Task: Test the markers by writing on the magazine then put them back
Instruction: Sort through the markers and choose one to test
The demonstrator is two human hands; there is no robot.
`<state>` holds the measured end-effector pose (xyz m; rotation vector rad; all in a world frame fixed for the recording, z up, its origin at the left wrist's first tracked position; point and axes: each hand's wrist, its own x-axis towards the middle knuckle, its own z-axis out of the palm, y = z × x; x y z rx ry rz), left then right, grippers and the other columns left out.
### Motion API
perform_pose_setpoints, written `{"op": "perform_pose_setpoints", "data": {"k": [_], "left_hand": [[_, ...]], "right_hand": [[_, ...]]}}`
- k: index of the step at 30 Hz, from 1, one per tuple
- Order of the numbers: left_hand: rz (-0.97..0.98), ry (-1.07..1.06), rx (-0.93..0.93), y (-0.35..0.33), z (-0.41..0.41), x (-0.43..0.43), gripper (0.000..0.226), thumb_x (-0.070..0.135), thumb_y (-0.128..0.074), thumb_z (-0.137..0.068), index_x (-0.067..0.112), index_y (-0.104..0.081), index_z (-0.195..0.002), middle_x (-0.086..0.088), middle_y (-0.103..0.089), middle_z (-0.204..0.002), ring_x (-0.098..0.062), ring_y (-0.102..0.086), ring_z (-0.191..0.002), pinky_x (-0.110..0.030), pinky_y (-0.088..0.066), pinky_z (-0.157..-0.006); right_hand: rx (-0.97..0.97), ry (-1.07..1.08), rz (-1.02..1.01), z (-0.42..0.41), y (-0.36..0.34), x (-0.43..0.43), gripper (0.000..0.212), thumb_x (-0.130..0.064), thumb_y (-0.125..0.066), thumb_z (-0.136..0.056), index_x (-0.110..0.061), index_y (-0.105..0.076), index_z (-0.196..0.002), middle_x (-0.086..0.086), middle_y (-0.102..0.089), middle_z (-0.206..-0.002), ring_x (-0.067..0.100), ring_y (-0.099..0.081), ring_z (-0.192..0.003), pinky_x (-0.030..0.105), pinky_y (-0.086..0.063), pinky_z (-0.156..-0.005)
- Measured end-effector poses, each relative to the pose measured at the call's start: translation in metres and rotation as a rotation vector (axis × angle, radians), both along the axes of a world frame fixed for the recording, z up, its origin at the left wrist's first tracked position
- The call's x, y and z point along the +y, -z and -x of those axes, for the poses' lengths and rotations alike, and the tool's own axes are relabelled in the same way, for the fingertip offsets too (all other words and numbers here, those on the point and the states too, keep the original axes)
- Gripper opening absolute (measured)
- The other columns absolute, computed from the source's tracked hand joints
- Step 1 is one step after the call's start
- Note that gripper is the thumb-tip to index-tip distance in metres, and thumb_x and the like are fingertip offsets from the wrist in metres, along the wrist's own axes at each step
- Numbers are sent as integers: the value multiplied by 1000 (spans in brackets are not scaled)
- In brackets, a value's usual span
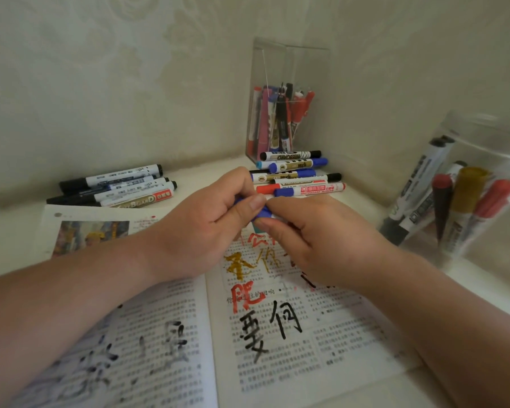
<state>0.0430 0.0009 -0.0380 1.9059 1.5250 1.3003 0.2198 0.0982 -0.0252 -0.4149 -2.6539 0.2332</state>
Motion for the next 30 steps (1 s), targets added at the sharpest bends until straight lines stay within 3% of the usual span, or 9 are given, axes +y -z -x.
{"op": "perform_pose_setpoints", "data": {"k": [3,6,10,12,15,18,22,25,30], "left_hand": [[-29,-41,-22,-1,0,2,22,48,-46,-98,29,-49,-86,-10,-48,-61,-37,-45,-57,-52,-42,-53],[-72,-85,-64,2,3,1,20,45,-45,-100,28,-53,-93,-9,-50,-65,-37,-46,-60,-54,-44,-56],[-132,-149,-82,5,7,1,4,35,-48,-99,37,-52,-101,1,-59,-82,-24,-54,-74,-49,-49,-71],[-163,-173,-70,5,6,1,7,38,-53,-97,39,-49,-103,6,-59,-91,-25,-55,-80,-44,-49,-75],[-176,-228,-1,5,5,1,17,28,-62,-95,36,-47,-96,14,-57,-93,-14,-54,-80,-32,-47,-76],[-198,-280,101,4,6,-1,32,17,-69,-91,32,-43,-80,13,-59,-91,-12,-56,-87,-30,-47,-78],[-185,-297,195,4,7,0,33,13,-74,-87,22,-46,-71,9,-63,-89,-13,-61,-93,-28,-46,-79],[-168,-302,192,3,4,-2,26,25,-74,-87,22,-51,-74,9,-67,-87,-13,-61,-88,-26,-46,-76],[-59,-272,150,0,-1,-3,28,29,-70,-91,36,-51,-111,21,-69,-92,-10,-60,-76,-20,-45,-67]], "right_hand": [[-61,46,-9,-1,-5,0,56,-65,-26,-99,-25,-64,-111,-13,-59,-74,8,-51,-63,33,-45,-55],[-157,138,78,-6,-12,3,70,-75,-25,-90,-34,-43,-143,-16,-66,-98,1,-55,-78,31,-46,-68],[-30,130,283,-13,-14,7,24,-32,-39,-105,-38,-31,-127,-8,-54,-73,10,-51,-61,38,-46,-58],[31,120,294,-13,-11,14,25,-20,-41,-106,-42,-34,-116,-8,-56,-77,11,-52,-64,35,-47,-60],[66,128,238,-11,-5,20,29,-12,-47,-105,-39,-55,-104,-16,-61,-95,-3,-56,-90,14,-41,-74],[175,156,270,-9,-2,23,33,-6,-50,-102,-29,-72,-111,-25,-61,-102,-10,-55,-103,5,-40,-85],[285,141,357,-8,-1,22,47,-6,-40,-95,-25,-69,-127,-19,-64,-118,-1,-57,-119,25,-48,-103],[329,110,269,-8,2,21,59,-2,-44,-81,-25,-67,-130,-17,-65,-122,3,-57,-122,28,-46,-106],[357,95,231,-8,4,24,57,6,-54,-85,-26,-66,-130,-17,-64,-122,3,-57,-118,25,-48,-98]]}}
